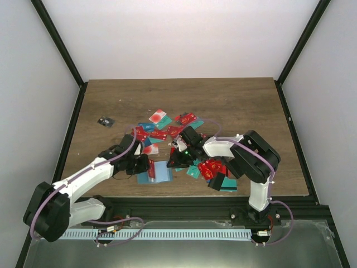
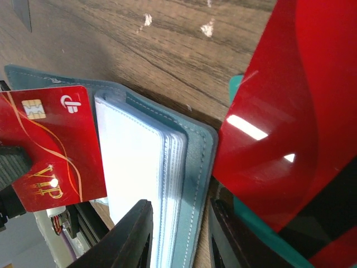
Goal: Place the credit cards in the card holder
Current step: Insert the credit card into the card holder.
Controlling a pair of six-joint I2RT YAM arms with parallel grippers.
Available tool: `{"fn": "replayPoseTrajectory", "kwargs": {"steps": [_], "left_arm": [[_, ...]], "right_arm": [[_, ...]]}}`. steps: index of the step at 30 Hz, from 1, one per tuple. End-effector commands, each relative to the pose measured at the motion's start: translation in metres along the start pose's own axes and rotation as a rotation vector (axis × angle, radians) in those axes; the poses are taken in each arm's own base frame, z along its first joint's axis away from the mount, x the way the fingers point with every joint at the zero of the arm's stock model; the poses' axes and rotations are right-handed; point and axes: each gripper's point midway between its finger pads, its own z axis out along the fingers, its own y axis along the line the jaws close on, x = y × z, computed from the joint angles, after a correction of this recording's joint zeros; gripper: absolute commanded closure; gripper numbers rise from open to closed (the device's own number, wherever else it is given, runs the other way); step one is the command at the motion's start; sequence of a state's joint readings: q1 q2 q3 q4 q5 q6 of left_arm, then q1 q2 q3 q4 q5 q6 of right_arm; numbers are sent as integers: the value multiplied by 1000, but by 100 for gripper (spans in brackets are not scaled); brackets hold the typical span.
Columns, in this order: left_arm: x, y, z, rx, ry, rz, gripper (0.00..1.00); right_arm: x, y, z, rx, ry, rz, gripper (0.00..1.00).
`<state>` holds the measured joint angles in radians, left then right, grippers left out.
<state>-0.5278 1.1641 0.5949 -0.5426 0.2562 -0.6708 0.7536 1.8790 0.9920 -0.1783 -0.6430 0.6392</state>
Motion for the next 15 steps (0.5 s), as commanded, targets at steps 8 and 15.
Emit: {"fn": "replayPoseTrajectory", "kwargs": {"steps": [8,15], "left_arm": [[2,-9,-1,71,-6,-10,96],[8,-1,8,65,4,-13,96]], "right_arm": [[17,-28,-10,98,6,49,69],[19,-26,-12,88,5,59,69]]}}
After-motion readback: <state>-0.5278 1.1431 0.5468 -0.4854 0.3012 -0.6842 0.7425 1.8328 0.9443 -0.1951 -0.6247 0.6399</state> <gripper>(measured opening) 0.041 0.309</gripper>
